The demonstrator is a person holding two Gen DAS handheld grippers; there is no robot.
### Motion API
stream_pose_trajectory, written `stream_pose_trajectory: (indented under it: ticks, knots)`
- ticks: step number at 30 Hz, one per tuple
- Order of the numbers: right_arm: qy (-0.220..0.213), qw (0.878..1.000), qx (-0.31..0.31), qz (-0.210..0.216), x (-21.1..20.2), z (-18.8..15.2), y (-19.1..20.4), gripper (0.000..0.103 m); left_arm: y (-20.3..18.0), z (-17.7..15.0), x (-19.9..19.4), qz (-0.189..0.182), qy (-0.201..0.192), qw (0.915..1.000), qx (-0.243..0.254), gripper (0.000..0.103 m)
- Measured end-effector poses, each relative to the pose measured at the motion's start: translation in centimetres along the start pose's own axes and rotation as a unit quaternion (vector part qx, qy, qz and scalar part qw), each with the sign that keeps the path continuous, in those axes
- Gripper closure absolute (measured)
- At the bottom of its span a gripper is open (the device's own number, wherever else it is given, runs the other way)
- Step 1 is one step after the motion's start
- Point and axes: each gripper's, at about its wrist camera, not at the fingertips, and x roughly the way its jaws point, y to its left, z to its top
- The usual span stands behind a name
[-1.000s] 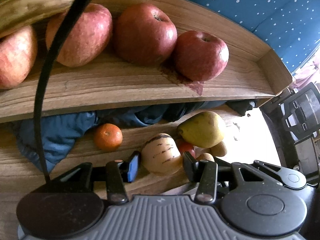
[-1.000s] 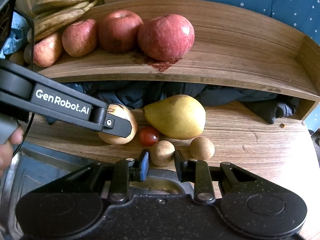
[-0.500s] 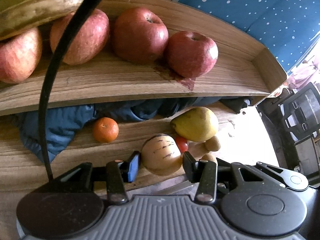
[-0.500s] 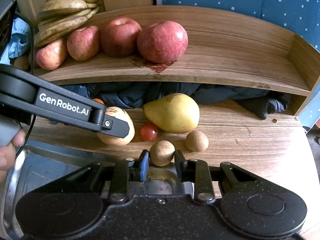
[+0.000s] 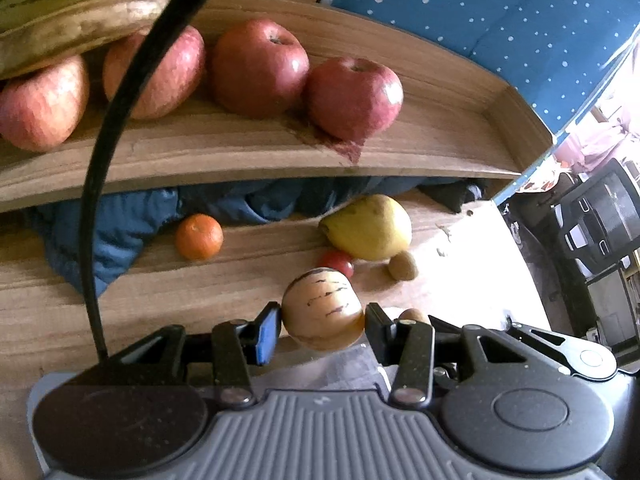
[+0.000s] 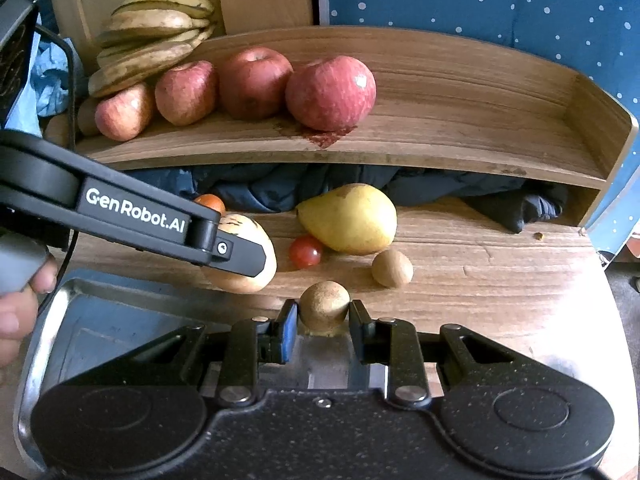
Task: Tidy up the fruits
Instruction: 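Carry the striped fruit and brown potato over the steel tray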
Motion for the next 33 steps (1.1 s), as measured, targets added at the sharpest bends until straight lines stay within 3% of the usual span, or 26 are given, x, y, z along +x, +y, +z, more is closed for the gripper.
stream_pose_trajectory:
  ticks: [33]
  knots:
    - [0.038, 0.999, -0.015, 0.015, -3.6, -4.9, 0.4, 0.074, -2.5, -5.0, -0.4, 0.003, 0.035, 0.9994, -0.002, 0.053]
